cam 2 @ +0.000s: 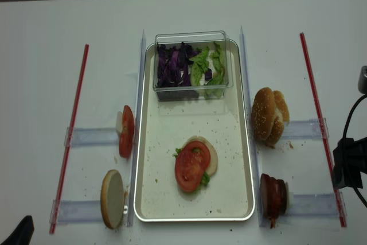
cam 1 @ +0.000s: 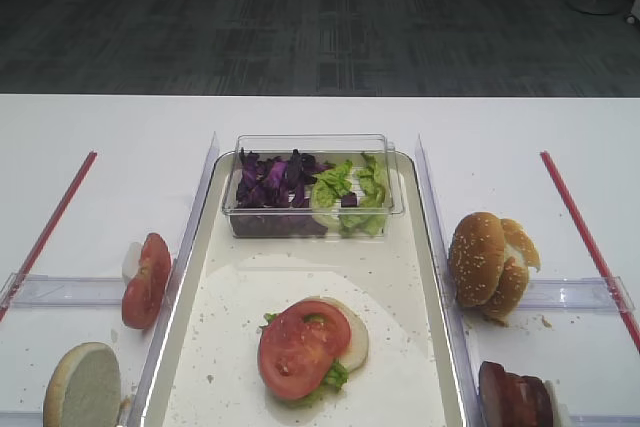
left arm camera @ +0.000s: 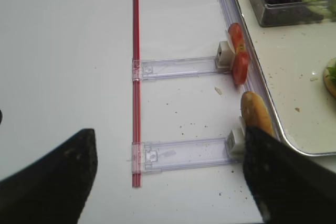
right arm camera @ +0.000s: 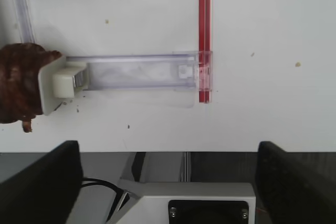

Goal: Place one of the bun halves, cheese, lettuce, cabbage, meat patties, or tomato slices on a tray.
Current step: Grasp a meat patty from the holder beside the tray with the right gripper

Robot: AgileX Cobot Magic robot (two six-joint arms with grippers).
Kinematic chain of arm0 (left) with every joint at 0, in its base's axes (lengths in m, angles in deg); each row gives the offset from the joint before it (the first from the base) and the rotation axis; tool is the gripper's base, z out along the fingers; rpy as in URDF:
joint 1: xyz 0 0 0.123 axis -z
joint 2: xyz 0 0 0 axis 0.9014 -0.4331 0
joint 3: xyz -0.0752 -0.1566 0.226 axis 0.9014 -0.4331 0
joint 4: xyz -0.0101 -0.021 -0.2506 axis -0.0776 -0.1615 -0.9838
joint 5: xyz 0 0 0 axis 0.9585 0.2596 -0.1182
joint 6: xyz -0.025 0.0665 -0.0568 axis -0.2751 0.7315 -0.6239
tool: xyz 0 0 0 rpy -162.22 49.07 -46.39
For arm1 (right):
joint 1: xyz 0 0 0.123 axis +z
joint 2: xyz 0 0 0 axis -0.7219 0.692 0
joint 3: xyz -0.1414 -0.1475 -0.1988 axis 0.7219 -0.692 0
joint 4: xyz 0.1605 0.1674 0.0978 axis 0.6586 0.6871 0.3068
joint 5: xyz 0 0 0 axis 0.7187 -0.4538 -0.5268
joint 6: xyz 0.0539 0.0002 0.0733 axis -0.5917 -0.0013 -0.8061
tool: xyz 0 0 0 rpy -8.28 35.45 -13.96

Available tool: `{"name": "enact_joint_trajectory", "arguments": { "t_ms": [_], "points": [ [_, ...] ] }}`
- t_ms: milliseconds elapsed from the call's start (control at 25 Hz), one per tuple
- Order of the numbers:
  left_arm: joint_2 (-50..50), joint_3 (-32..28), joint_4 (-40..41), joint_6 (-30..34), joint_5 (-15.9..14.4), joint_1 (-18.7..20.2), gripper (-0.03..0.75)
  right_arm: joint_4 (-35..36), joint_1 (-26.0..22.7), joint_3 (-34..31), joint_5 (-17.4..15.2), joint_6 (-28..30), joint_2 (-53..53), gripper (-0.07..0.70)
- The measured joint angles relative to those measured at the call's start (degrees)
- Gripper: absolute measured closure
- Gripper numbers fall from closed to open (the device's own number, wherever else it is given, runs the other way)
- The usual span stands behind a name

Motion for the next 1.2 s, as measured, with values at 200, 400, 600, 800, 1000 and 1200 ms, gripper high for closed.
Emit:
{"name": "enact_joint_trajectory", "arguments": {
  "t_ms": [200, 400, 600, 800, 1000, 1200],
  "points": [
    [0.0, 0.0, 0.0, 0.0, 0.0, 0.0, 0.190, 0.1, 0.0, 0.1, 0.5, 0.7, 2.6, -0.046],
    [0.0, 0.0, 0.0, 0.0, 0.0, 0.0, 0.190, 2.1, 0.0, 0.1, 0.7, 0.8, 2.7, -0.046],
    [0.0, 0.0, 0.0, 0.0, 0.0, 0.0, 0.190, 2.5, 0.0, 0.1, 0.7, 0.9, 2.7, -0.046],
    [0.0, 0.0, 0.0, 0.0, 0.0, 0.0, 0.190, 2.7, 0.0, 0.1, 0.7, 1.0, 2.7, -0.046],
    [0.0, 0.0, 0.0, 0.0, 0.0, 0.0, 0.190, 5.2, 0.0, 0.1, 0.7, 2.0, 2.7, -0.046],
    [0.0, 0.0, 0.0, 0.0, 0.0, 0.0, 0.190, 5.8, 0.0, 0.1, 0.7, 2.7, 2.7, -0.019]
  ]
}}
